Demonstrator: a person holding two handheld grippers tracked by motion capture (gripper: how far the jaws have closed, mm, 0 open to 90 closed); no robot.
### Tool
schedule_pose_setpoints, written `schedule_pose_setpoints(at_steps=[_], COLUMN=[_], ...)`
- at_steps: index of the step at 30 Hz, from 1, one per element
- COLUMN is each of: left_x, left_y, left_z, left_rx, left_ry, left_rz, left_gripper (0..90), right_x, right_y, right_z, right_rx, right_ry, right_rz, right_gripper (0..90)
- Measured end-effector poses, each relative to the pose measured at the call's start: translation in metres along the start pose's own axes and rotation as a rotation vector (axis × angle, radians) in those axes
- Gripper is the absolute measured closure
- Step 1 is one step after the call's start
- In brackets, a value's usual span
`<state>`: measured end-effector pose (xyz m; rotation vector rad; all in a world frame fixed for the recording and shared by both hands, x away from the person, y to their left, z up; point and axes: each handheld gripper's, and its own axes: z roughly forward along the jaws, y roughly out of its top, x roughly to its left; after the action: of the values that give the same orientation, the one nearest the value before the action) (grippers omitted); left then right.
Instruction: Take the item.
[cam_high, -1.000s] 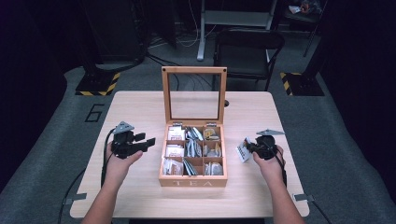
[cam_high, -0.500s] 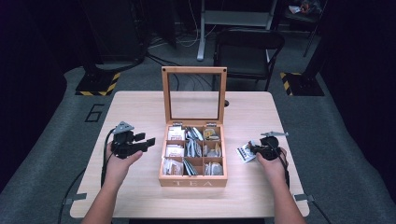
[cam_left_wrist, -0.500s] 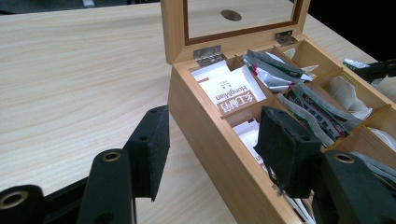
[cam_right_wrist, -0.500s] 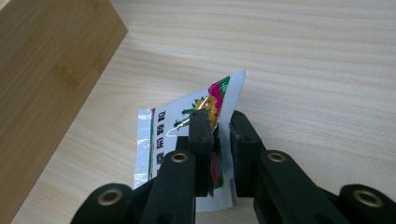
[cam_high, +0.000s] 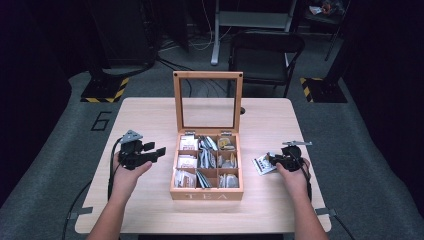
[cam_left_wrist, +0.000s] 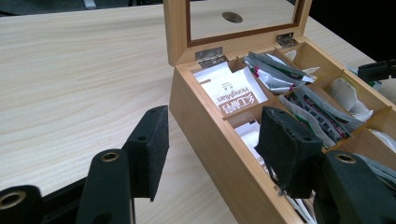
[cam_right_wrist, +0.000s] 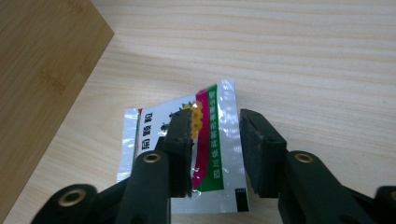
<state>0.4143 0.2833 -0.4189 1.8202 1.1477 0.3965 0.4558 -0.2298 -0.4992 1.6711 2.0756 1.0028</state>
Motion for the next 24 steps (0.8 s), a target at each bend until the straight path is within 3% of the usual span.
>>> schedule_pose_setpoints(at_steps=[12, 21, 24], left_x=[0.002, 0.004, 0.005], left_y=[0.001, 0.001, 0.002], left_z=[-0.001, 0.0, 0.001], left_rx=[-0.006, -0.006, -0.007], left_ry=[0.004, -0.011, -0.01], left_rz=[-0.005, -0.028, -0.019], left_gripper=[41.6, 41.7, 41.7], right_x=[-0.001, 0.004, 0.008], right_y=[0.005, 0.011, 0.011], right_z=[-0.01, -0.015, -0.015], right_rx=[-0.047, -0.067, -0.064], right_ry=[-0.074, -0.056, -0.061], right_rz=[-0.074, -0.072, -0.072], right_gripper=[45.1, 32.4, 26.1])
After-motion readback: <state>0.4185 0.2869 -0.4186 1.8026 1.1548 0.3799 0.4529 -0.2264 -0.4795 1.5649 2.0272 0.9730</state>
